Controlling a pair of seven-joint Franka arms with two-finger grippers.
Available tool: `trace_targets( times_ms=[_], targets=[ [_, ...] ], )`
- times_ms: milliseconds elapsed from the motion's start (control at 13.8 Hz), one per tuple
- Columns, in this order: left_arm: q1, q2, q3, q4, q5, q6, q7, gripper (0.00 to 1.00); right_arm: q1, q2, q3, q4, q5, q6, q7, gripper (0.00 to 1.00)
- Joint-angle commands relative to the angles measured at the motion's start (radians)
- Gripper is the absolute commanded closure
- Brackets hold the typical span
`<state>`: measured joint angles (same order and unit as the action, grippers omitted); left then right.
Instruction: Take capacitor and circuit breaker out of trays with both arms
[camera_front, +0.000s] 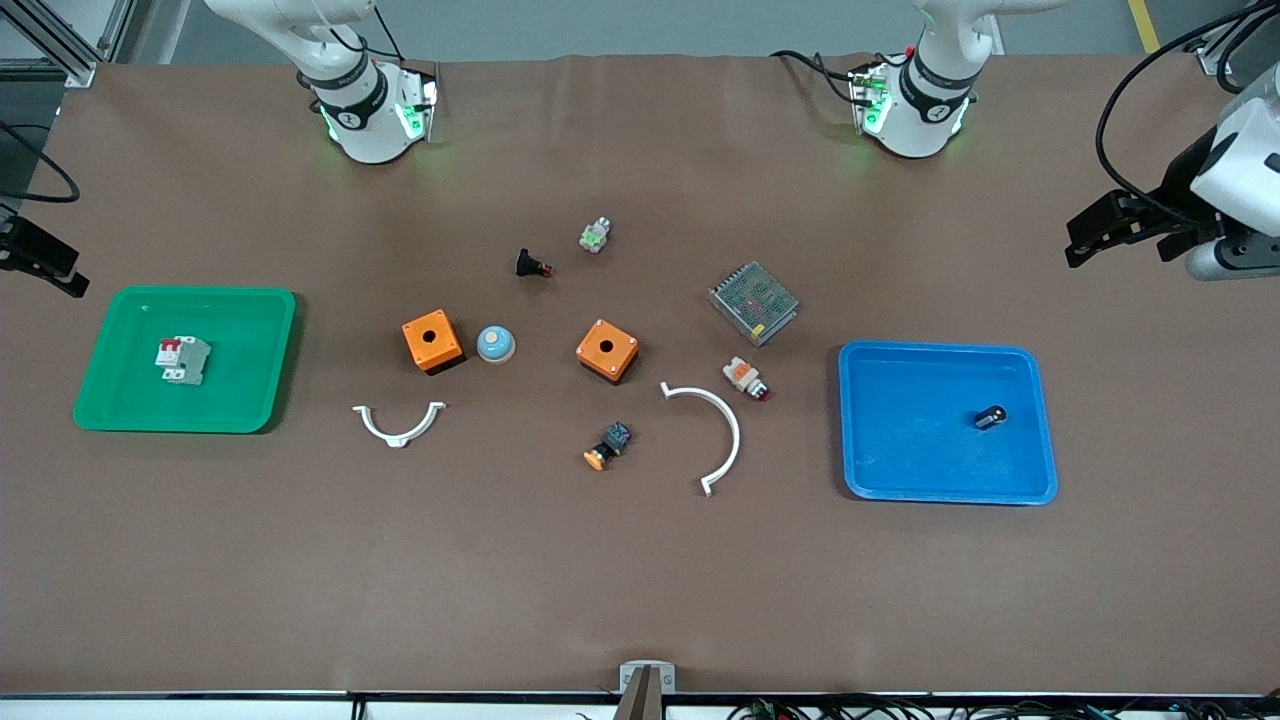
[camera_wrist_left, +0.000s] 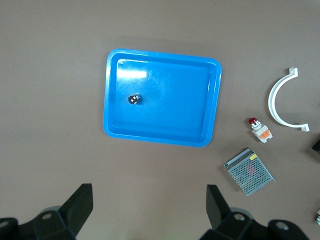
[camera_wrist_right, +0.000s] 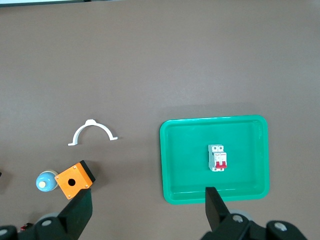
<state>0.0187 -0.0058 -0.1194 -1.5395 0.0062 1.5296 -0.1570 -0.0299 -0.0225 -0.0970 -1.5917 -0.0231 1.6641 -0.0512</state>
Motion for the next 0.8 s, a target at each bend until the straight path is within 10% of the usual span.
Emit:
trace_targets(
  times_ms=[0, 727],
  targets=[
    [0.003, 0.006, 0.004, 0.027, -0.002, -0.022, 0.019, 0.0, -0.002, -0.008, 0.005, 0.007, -0.001, -0.014, -0.001, 0.0],
    [0.01, 0.196, 0.004, -0.004, 0.09, 0.093, 0.007, 0.0, 0.007, 0.032, 0.005, 0.006, -0.003, -0.014, -0.001, 0.0]
  ],
)
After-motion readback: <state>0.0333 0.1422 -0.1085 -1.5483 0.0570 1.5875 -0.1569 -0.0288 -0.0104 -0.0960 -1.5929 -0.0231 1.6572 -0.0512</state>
